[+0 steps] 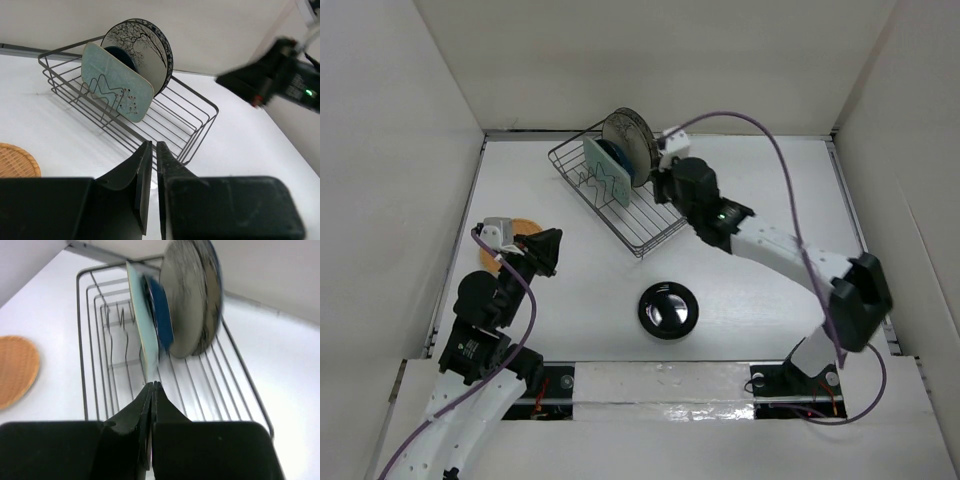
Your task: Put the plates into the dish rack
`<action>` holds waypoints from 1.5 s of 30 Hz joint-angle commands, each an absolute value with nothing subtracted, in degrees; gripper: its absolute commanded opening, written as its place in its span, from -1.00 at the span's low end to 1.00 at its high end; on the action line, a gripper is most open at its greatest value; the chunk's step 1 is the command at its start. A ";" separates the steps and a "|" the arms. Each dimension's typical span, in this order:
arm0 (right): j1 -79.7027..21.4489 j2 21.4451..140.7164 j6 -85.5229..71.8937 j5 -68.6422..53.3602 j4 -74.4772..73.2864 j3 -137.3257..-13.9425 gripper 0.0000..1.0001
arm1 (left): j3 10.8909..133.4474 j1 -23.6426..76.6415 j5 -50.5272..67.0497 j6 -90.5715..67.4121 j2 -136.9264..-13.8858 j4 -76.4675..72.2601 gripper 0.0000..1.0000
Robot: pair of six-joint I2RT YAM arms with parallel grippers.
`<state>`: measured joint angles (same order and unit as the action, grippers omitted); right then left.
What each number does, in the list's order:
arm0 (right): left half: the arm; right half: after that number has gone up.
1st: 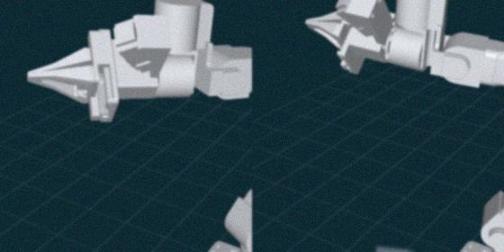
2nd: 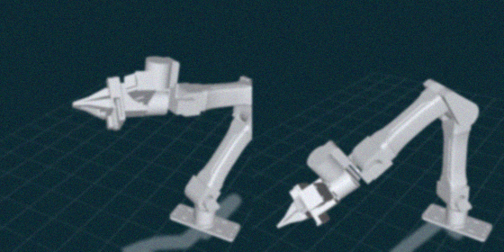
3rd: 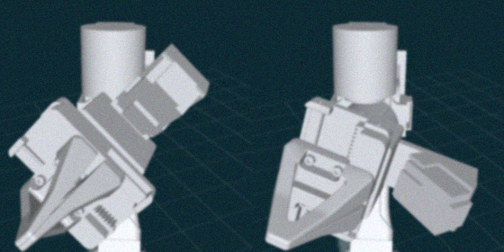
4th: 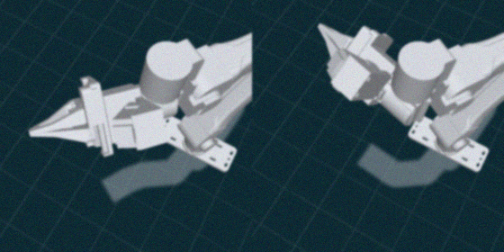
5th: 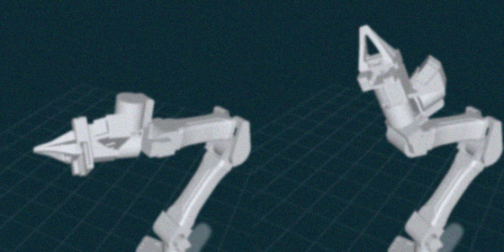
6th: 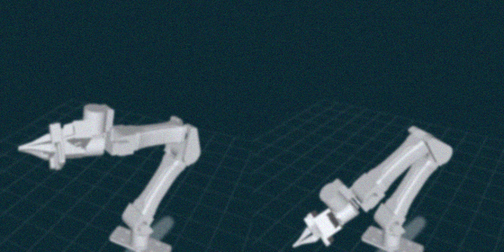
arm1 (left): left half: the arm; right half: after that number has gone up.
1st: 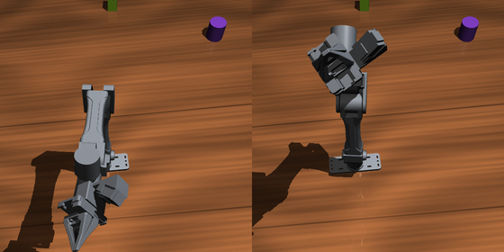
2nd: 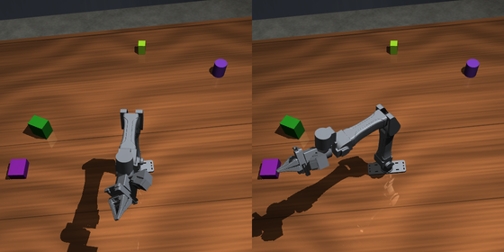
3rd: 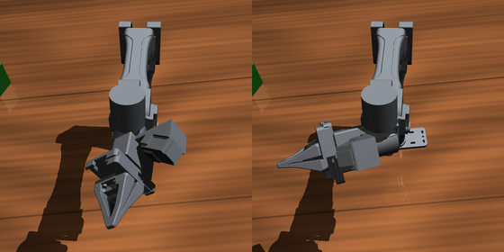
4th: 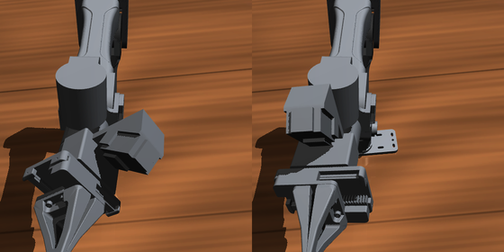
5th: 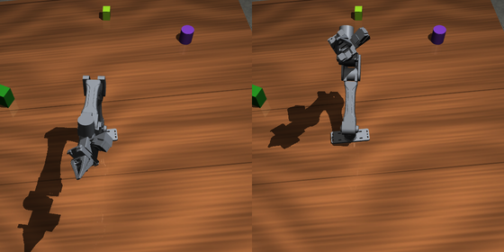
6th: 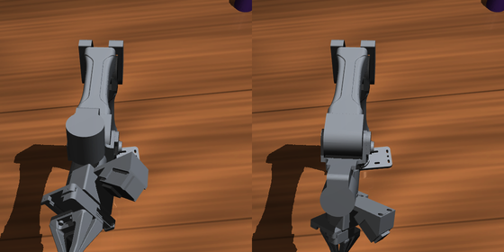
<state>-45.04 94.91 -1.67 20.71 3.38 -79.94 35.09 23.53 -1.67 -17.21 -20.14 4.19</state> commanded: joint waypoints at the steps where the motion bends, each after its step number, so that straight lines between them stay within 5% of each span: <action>1: -42.28 85.19 -17.65 10.38 7.21 -62.53 -1.00 | 35.77 23.73 -0.97 -17.14 -20.74 1.93 -0.91; 5: -40.43 74.81 -20.21 5.19 -0.68 -49.06 -1.00 | 35.68 23.73 -0.35 -17.05 -21.88 1.41 -1.00; 7: -37.90 71.02 -23.72 2.13 -7.01 -43.54 -0.46 | 35.68 23.73 1.40 -17.05 -22.76 0.97 -1.00; 10: -36.57 69.61 -28.63 -4.21 -9.85 -39.04 0.08 | 35.95 23.73 1.06 -17.05 -23.82 1.49 -1.00; 17: -36.04 76.54 -30.50 -15.98 -1.86 -32.00 0.23 | 35.77 22.68 1.41 -16.96 -24.43 1.41 -0.67; 24: -36.04 86.29 -31.12 -25.05 8.78 -30.15 -0.08 | 35.77 22.68 1.06 -16.87 -24.00 1.41 -0.64; 28: -35.51 88.06 -30.94 -25.66 10.90 -29.62 -1.00 | 35.86 22.68 0.62 -16.79 -23.73 1.49 -0.62; 38: -38.32 71.47 -32.17 -28.83 7.39 -35.84 -1.00 | 35.68 22.15 0.44 -16.87 -21.97 1.23 -0.58; 45: -40.25 71.61 -27.26 -9.21 5.56 -55.08 -1.00 | 35.68 21.62 0.44 -16.96 -20.83 1.23 -0.57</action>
